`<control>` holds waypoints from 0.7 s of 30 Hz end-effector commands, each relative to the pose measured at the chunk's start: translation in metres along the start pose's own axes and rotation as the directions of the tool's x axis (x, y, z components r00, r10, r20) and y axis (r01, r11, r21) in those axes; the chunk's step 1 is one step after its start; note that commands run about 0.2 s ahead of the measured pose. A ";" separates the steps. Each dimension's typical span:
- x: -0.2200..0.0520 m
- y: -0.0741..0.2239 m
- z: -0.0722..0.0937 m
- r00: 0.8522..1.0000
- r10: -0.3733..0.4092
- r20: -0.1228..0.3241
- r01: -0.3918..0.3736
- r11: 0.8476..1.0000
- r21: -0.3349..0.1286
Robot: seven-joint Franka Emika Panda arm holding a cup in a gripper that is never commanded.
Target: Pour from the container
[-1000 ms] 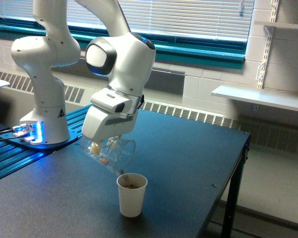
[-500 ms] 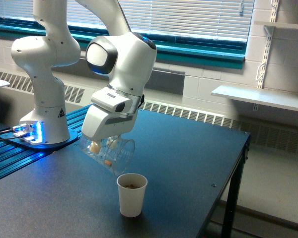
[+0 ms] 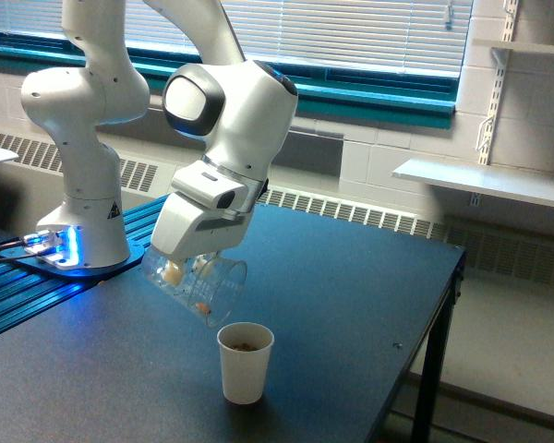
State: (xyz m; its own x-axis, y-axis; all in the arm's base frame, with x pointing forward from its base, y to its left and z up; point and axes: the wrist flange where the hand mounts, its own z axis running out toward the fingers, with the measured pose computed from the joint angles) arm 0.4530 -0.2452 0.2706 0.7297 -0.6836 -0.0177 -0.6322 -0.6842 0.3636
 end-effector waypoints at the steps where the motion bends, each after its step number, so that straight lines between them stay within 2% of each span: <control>1: 0.003 -0.006 -0.002 1.000 -0.020 -0.011 0.020 1.000 -0.008; 16: 0.001 -0.015 -0.006 0.999 -0.043 -0.017 0.042 0.999 -0.006; 21: -0.001 -0.018 -0.010 0.999 -0.038 -0.018 0.038 0.999 0.020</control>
State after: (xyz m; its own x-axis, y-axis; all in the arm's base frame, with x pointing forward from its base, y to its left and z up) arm 0.4608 -0.2377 0.2682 0.7431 -0.6689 -0.0194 -0.6182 -0.6972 0.3629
